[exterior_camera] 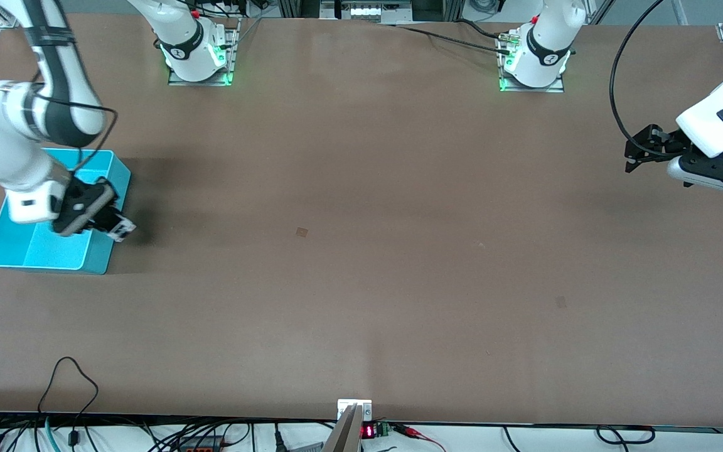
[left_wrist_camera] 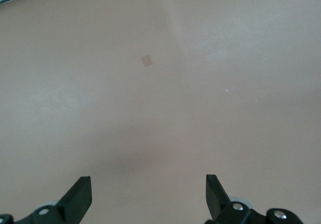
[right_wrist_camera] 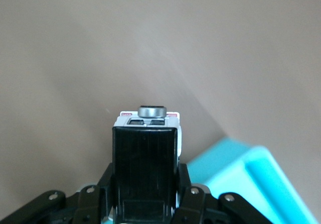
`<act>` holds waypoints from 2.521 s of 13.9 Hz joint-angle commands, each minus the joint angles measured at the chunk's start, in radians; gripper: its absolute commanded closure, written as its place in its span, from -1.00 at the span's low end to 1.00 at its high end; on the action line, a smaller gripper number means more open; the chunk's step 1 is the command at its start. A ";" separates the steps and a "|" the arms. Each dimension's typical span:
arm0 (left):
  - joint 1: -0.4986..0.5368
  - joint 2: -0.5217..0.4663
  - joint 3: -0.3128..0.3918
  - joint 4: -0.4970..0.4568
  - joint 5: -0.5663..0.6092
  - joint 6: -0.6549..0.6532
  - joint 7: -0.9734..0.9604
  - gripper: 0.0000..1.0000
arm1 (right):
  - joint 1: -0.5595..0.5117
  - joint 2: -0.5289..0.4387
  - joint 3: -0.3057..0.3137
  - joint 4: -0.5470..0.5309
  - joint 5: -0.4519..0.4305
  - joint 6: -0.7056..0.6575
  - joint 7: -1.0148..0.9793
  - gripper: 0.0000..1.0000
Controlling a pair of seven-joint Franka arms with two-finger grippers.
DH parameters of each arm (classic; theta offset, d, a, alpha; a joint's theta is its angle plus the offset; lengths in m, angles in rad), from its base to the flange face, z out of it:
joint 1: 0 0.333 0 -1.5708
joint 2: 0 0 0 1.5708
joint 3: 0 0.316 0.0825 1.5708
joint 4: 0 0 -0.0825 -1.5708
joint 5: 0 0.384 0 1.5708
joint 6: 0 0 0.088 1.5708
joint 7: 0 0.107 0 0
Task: Wind and store white jeep toy
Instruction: 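Carry the jeep over the cyan bin and lower it inside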
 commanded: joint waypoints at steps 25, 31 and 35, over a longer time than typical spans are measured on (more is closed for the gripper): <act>-0.003 -0.021 -0.001 0.001 0.010 -0.052 -0.014 -1.00 | -0.335 0.207 0.006 -0.079 -0.121 0.162 0.566 0.70; -0.002 -0.021 -0.001 0.001 0.010 -0.053 -0.014 -1.00 | -0.307 0.148 0.017 -0.003 -0.123 0.000 0.554 -1.00; -0.003 -0.022 -0.001 0.001 0.010 -0.053 -0.014 -1.00 | -0.235 0.053 0.017 0.117 -0.123 -0.235 0.504 -1.00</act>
